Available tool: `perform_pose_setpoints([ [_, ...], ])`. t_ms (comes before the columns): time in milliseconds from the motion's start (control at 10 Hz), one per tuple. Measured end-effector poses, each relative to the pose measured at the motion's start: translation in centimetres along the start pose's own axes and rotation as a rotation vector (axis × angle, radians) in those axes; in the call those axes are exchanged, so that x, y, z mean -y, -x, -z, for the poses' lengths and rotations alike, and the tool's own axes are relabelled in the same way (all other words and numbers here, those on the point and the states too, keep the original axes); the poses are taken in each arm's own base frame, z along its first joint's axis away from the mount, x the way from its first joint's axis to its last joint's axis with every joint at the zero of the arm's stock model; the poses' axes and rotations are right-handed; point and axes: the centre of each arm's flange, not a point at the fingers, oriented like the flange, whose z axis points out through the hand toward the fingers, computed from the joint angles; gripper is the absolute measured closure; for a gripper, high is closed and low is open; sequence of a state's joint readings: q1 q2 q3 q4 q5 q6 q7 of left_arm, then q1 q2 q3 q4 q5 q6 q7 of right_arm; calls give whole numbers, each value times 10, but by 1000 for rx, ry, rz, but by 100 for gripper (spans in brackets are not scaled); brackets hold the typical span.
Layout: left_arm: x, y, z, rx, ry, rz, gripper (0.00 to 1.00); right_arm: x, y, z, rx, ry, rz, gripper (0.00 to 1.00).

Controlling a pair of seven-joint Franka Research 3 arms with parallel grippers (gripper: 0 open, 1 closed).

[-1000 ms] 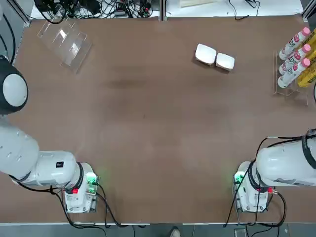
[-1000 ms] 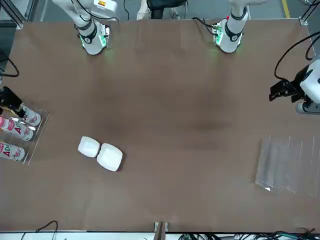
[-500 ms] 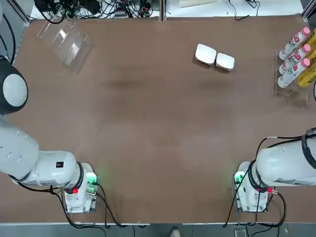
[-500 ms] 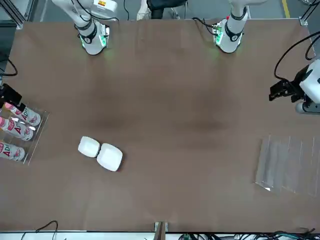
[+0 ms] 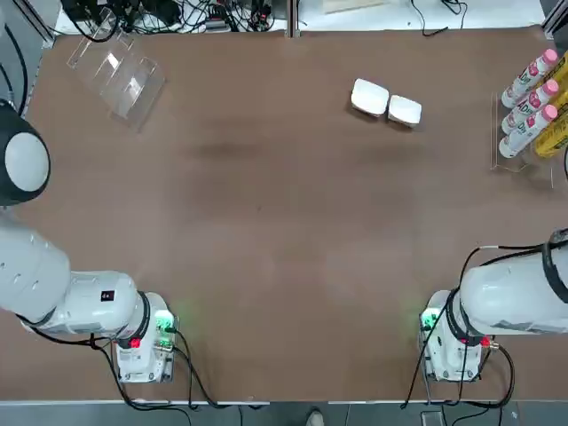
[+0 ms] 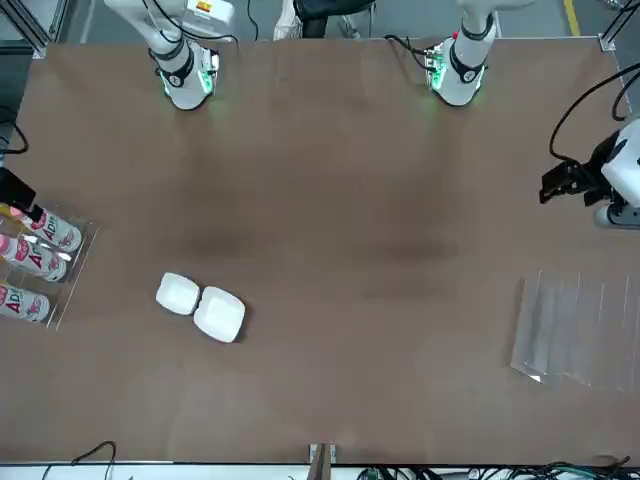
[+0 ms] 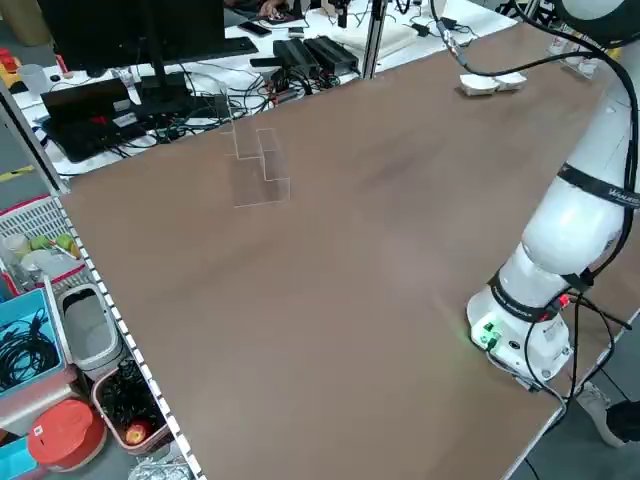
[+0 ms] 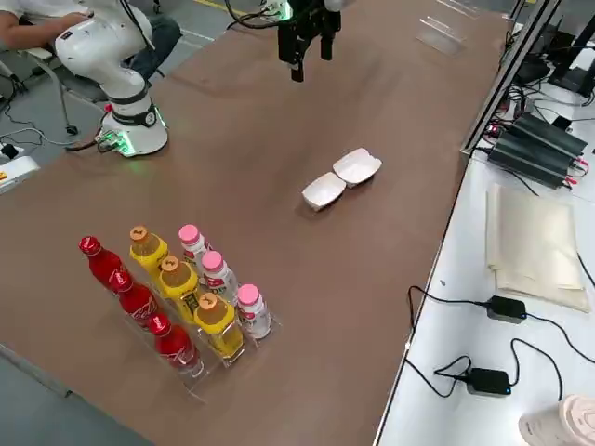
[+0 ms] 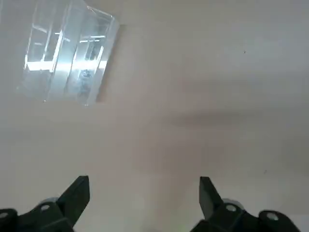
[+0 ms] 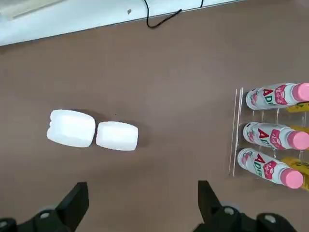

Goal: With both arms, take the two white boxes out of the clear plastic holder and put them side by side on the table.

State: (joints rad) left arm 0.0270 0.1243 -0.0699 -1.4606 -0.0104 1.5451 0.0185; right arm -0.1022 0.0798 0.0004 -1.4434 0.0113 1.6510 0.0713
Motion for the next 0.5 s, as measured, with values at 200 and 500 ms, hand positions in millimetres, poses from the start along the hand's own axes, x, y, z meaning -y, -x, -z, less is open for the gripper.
perform_pose_setpoints([
  [200, 0, -5, 4, -44, -1, 0, 0, 0, 0, -1, 1, 0, 0, 0],
  [500, 0, -5, 4, -47, -2, 0, 0, 0, 0, -1, 1, 1, 0, 0],
])
